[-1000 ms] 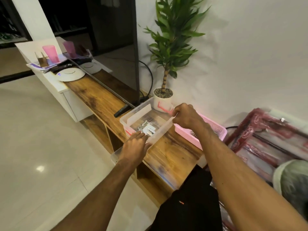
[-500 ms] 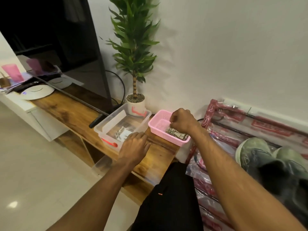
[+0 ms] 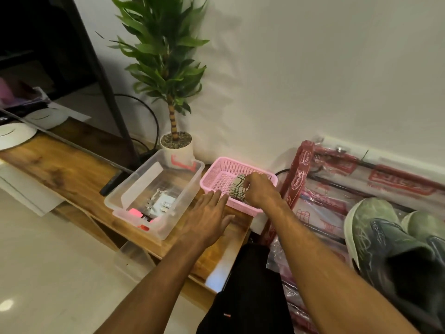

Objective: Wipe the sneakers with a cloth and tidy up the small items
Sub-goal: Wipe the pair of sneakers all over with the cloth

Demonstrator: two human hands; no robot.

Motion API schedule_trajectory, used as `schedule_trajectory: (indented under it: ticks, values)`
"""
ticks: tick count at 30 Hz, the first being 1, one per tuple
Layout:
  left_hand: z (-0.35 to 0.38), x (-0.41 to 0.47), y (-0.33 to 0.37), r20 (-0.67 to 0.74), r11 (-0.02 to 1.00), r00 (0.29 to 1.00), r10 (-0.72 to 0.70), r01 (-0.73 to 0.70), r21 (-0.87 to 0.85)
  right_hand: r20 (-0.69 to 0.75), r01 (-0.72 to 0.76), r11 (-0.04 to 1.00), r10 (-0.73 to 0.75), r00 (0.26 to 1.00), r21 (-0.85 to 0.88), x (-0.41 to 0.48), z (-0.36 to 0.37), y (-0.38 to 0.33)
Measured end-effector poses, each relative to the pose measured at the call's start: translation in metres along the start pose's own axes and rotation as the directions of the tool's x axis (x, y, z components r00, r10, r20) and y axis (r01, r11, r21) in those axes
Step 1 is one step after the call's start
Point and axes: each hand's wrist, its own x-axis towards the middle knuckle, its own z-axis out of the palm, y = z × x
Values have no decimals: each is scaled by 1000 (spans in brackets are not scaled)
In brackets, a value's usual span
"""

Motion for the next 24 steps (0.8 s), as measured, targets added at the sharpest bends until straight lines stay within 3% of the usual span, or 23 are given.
schedule_trajectory:
  ticks: [4,10,16,24]
  values:
    - [14,13,-8,77,1000,997,2,-4,26,1,-6,999,6,1000,37,22,16,4]
    - [32,17,-14,117,1000,993,13,-13,2,147,21,997,-10,989,-71,43,26,10]
    - [34,17,-13,112,1000,994,7,-6,-6,125,46,945,-5,992,-325,52,40,8]
    - [30,20,-6,132,998,991,-27,34,-49,57,68,871,-46,997,-486,52,43,5]
